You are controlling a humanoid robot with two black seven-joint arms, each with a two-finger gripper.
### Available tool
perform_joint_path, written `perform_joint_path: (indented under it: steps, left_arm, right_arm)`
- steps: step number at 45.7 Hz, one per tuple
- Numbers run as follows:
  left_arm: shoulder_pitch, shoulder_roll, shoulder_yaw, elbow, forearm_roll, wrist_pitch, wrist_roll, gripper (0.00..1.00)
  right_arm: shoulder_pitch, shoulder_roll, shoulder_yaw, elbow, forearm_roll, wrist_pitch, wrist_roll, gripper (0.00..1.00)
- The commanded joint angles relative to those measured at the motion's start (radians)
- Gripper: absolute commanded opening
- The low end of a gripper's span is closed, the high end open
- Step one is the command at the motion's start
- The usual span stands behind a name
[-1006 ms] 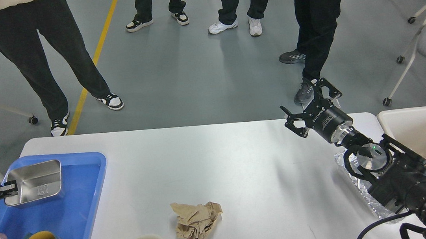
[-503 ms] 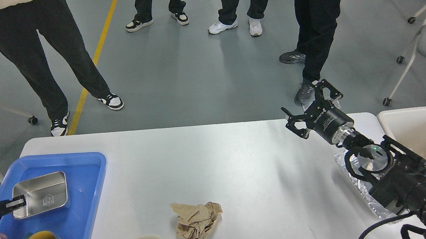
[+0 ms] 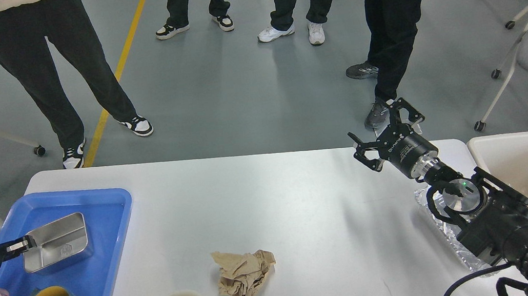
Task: Tidy desktop
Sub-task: 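Raise the left gripper out of the tray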
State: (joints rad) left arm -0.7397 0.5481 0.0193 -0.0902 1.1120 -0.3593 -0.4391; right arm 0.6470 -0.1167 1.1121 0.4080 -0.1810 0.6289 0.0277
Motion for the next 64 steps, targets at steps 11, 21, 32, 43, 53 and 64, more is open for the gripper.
perform_joint_path:
  steps: [11,21,32,43,53,64]
  left_arm:
    - [-0.211,0.127,-0.001,0.000,-0.153,-0.265,-0.027,0.94]
    - [-0.323,0.138,-0.004,0.000,-0.331,-0.366,-0.010,0.94]
    - [-0.363,0.135,-0.010,0.000,-0.580,-0.371,-0.015,0.94]
    - [-0.399,0.072,-0.172,-0.013,-0.741,-0.392,-0.029,0.96]
    - [-0.323,-0.172,-0.390,-0.010,-0.807,-0.379,-0.021,0.96]
    - [-0.224,-0.387,-0.666,-0.006,-0.870,-0.365,0.075,0.96]
  right_arm:
    - [0.011,0.003,0.000,0.000,0.000,0.000,0.000,1.00]
    - [0.013,0.012,0.000,0.000,0.000,0.000,0.000,1.00]
    - [0.013,0.011,0.000,0.000,0.000,0.000,0.000,1.00]
    - [0.019,0.006,0.000,0.000,0.000,0.002,0.000,1.00]
    - [0.017,0.003,0.000,0.000,0.000,0.002,-0.002,1.00]
    - [0.009,-0.011,0.000,0.000,0.000,0.002,0.000,1.00]
